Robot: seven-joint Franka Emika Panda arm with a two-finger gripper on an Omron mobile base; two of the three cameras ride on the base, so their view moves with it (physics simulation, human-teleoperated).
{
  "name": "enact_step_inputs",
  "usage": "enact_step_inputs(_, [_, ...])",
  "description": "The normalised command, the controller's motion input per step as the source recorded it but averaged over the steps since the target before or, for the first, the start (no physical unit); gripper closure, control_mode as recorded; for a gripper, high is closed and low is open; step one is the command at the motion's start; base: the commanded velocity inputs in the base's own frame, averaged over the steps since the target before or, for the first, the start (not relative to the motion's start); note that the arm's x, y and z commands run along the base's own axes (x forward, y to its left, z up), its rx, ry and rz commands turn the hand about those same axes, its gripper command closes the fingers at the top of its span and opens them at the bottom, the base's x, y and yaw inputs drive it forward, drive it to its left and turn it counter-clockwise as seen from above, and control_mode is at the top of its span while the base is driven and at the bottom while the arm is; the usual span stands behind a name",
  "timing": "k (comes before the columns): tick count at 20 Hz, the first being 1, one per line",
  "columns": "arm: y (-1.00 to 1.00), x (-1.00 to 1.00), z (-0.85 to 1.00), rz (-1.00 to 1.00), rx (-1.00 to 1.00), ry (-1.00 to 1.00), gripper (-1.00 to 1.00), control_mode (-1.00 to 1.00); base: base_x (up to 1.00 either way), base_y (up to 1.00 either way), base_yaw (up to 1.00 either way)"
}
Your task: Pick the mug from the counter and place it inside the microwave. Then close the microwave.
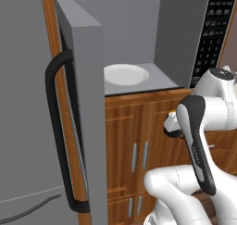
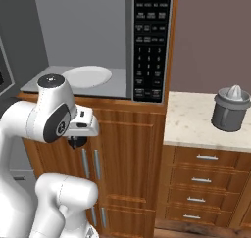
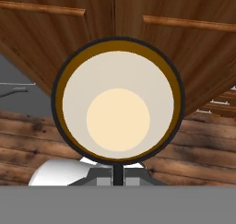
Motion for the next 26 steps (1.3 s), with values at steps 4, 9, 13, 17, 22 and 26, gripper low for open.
enact_step_inputs(4, [0.0, 0.0, 0.0, 0.0, 0.0, 0.0, 1.0, -1.0, 0.0, 0.0, 0.0])
enact_step_inputs(9, [0.0, -0.08, 0.0, 0.0, 0.0, -0.03, 1.0, -1.0, 0.0, 0.0, 0.0])
enact_step_inputs(13, [0.0, -0.42, 0.04, 0.07, 0.0, -0.15, 1.0, -1.0, 0.0, 0.0, 0.0])
enact_step_inputs(17, [0.04, -0.41, 0.37, 0.1, 0.0, -0.08, 1.0, -1.0, 0.0, 0.0, 0.0])
enact_step_inputs(22, [0.17, -0.17, 0.65, 0.07, 0.0, -0.09, 1.0, -1.0, 0.0, 0.0, 0.0])
enact_step_inputs(26, [0.3, 0.0, 0.54, 0.0, 0.0, -0.04, 1.0, -1.0, 0.0, 0.0, 0.0])
